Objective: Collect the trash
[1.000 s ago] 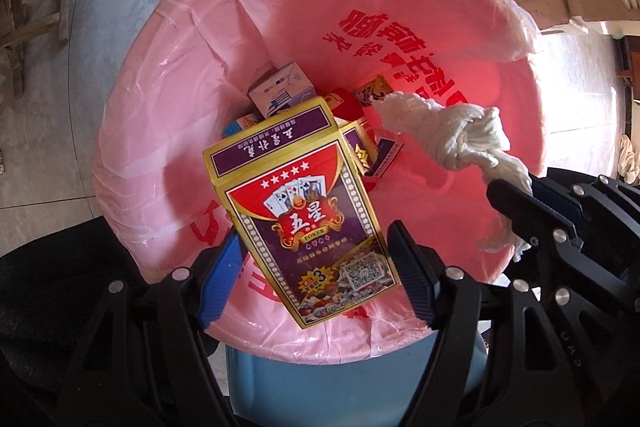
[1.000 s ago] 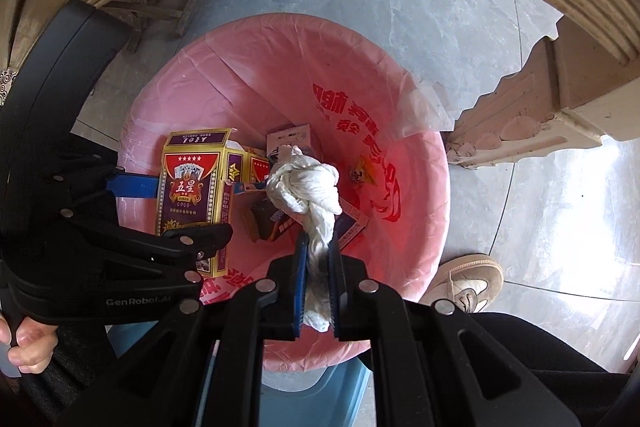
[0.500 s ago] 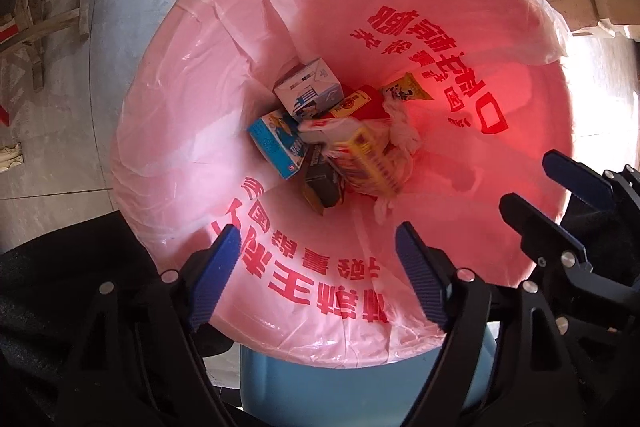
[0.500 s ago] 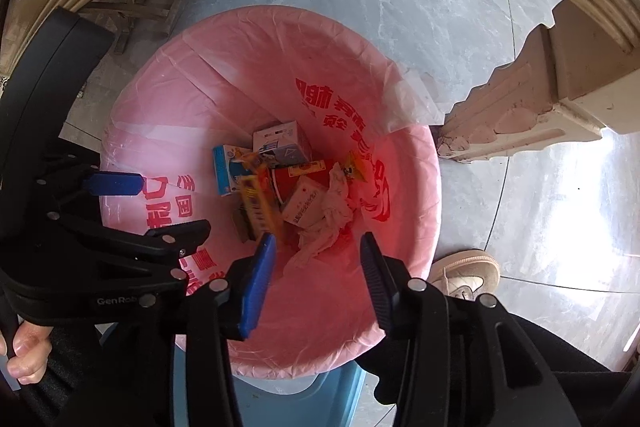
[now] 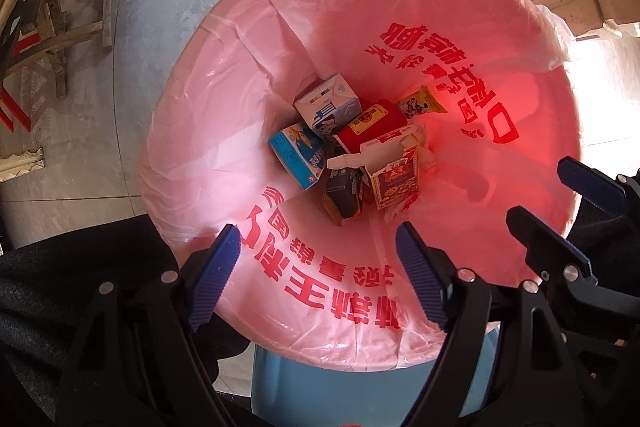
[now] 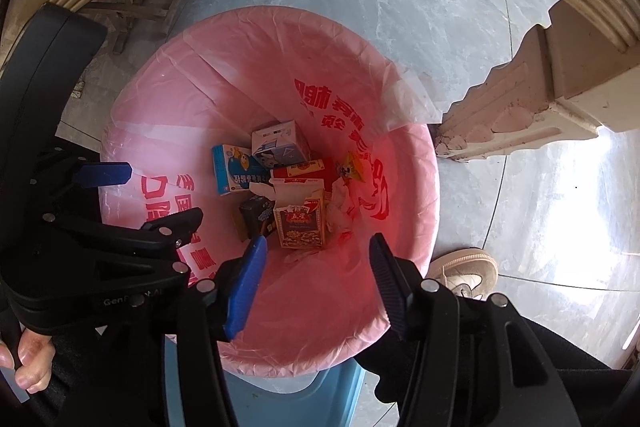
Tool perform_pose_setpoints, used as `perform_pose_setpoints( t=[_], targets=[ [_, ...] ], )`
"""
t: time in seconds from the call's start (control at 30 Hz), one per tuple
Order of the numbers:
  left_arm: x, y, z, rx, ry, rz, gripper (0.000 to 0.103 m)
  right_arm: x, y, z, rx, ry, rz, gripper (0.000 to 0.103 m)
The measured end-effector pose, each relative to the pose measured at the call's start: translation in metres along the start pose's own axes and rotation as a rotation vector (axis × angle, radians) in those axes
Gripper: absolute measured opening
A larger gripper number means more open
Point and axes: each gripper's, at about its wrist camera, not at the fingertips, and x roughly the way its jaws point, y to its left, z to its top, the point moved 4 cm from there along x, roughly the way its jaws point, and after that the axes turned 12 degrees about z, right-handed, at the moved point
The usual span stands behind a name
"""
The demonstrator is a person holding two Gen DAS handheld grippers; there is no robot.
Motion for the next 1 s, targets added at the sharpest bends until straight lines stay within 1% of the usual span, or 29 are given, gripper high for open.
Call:
perform_pose_setpoints(
  t=[0.13,0.33,0.4,0.47,0.57,0.67,0.7,0.77,0.9,0.93,1.0],
  targets=[
    [0.0,0.0,0.0,-0.002,0.003,-0.001,0.078,-0.004,-0.001,-0.002,0.008,-0.005,-0.008,0.058],
    [-0.007,0.002,-0.005,-0.019,-0.015,0.008,0.078,-0.014,0.001,-0.005,0.014,-0.036,-0.029,0.067],
    [-0.011,0.005,-0.008,-0.031,-0.028,0.014,0.078,-0.019,0.002,-0.007,0.017,-0.048,-0.033,0.068],
    [-0.019,0.007,-0.011,-0.046,-0.052,0.015,0.078,-0.029,0.004,-0.009,0.013,-0.084,-0.048,0.068],
    [-0.036,0.012,-0.017,-0.072,-0.111,0.014,0.078,-0.049,0.009,-0.013,0.002,-0.162,-0.065,0.068],
    [-0.057,0.021,-0.026,-0.121,-0.171,-0.023,0.078,-0.075,0.014,-0.019,-0.011,-0.261,-0.086,0.069],
    [-0.066,0.023,-0.03,-0.133,-0.197,-0.028,0.078,-0.086,0.016,-0.022,-0.019,-0.298,-0.102,0.072],
    [-0.087,0.028,-0.037,-0.154,-0.273,-0.021,0.078,-0.107,0.023,-0.027,-0.031,-0.37,-0.129,0.077],
    [-0.139,0.038,-0.056,-0.213,-0.446,0.007,0.078,-0.154,0.035,-0.035,-0.036,-0.504,-0.13,0.084],
    [-0.152,0.038,-0.061,-0.222,-0.486,0.018,0.078,-0.167,0.039,-0.038,-0.036,-0.535,-0.135,0.087],
    [-0.181,0.043,-0.072,-0.235,-0.566,0.04,0.078,-0.193,0.048,-0.043,-0.051,-0.601,-0.144,0.089]
  ],
)
